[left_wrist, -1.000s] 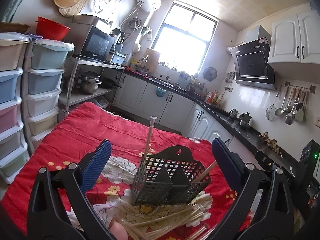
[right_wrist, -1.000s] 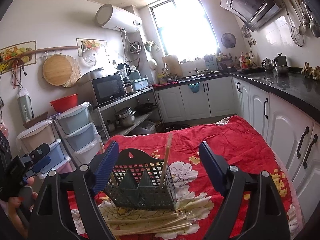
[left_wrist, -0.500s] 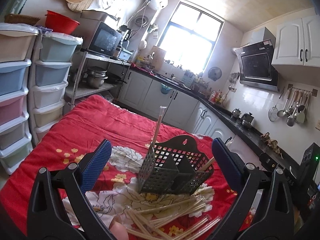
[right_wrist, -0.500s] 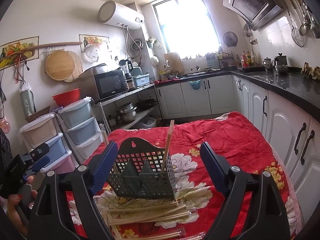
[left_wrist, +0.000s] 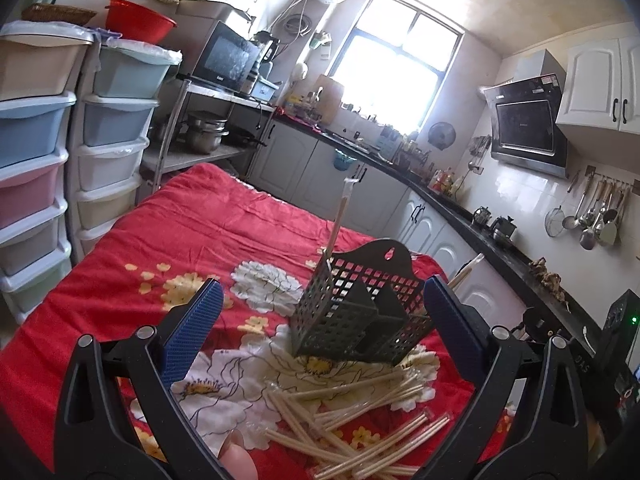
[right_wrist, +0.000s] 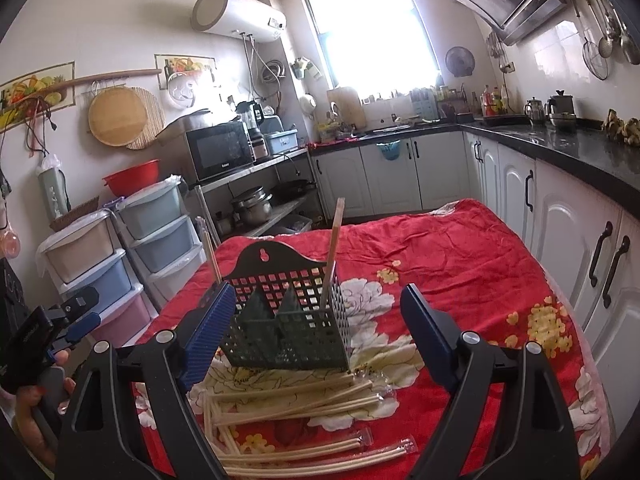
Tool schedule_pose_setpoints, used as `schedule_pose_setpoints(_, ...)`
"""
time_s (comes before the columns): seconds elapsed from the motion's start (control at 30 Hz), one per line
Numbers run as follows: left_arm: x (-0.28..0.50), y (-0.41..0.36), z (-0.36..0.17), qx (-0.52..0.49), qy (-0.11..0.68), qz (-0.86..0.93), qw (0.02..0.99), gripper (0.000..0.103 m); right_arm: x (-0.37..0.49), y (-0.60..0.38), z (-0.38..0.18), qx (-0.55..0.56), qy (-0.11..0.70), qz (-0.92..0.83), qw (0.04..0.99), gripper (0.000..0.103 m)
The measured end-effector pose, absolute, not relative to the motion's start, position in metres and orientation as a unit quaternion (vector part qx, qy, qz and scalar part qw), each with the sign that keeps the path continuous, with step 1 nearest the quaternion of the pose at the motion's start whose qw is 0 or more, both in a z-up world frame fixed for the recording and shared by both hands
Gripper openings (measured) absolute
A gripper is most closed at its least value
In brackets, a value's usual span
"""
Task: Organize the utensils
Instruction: 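Move the right gripper back to the chopsticks pile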
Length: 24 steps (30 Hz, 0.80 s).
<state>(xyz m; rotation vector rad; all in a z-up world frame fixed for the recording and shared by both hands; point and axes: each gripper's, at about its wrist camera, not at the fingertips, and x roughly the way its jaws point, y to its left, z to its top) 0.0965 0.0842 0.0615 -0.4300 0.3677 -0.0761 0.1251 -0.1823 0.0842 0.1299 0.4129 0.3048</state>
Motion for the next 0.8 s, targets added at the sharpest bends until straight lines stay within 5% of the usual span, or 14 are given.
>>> schedule_pose_setpoints(0.8, 0.093, 0.075, 0.006, -0.195, 0.273, -0.034, 0.942, 0.092, 0.126, -0.179, 0.041, 0.037, 0.267, 0.144, 0.952, 0.082)
